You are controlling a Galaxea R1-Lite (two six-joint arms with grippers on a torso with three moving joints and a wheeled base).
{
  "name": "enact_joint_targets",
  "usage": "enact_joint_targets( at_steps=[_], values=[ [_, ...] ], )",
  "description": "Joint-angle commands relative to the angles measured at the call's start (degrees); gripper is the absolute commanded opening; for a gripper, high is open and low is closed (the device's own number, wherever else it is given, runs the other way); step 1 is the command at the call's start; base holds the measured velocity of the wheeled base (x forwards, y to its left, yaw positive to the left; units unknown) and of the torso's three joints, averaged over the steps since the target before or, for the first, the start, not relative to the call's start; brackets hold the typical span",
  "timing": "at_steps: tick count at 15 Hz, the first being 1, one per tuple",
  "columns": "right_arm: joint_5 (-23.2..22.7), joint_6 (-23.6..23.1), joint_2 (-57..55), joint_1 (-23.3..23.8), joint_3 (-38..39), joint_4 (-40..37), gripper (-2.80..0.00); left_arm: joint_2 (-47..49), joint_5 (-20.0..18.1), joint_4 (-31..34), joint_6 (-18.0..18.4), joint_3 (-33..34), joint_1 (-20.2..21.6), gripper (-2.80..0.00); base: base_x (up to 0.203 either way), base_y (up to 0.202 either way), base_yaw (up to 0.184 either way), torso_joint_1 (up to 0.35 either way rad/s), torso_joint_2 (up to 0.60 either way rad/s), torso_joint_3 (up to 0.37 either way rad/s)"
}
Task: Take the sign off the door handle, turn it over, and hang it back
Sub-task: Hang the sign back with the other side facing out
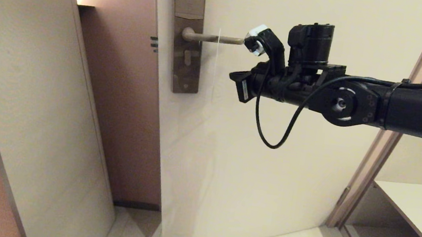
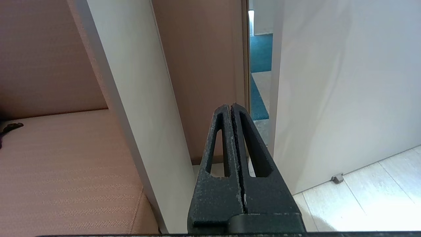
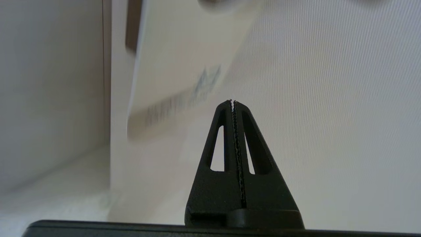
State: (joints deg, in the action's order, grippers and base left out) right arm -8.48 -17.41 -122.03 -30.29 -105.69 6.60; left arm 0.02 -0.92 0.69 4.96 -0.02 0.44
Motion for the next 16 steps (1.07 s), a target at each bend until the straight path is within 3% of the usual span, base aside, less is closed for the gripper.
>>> enact_joint_targets(
  at_steps=[1,7,11,16],
  values=[
    [0.1,-0.2,-2.2,-0.9,-0.1,3.6,-2.80,0.0,0.0,0.0,0.0,0.0,0.1,-2.80,0.000,0.000,0.000,0.000,0.00,0.000],
    [1.1,-0.1,-8.4,-5.0,-4.1,13.5,-2.80,0.0,0.0,0.0,0.0,0.0,0.0,-2.80,0.000,0.000,0.000,0.000,0.00,0.000],
    [2.6,0.6,-10.2,-8.1,-6.4,15.8,-2.80,0.0,0.0,0.0,0.0,0.0,0.1,-2.80,0.000,0.000,0.000,0.000,0.00,0.000],
    [7.7,0.7,-13.5,-10.2,-6.9,23.4,-2.80,0.0,0.0,0.0,0.0,0.0,0.1,-2.80,0.000,0.000,0.000,0.000,0.00,0.000]
  ],
)
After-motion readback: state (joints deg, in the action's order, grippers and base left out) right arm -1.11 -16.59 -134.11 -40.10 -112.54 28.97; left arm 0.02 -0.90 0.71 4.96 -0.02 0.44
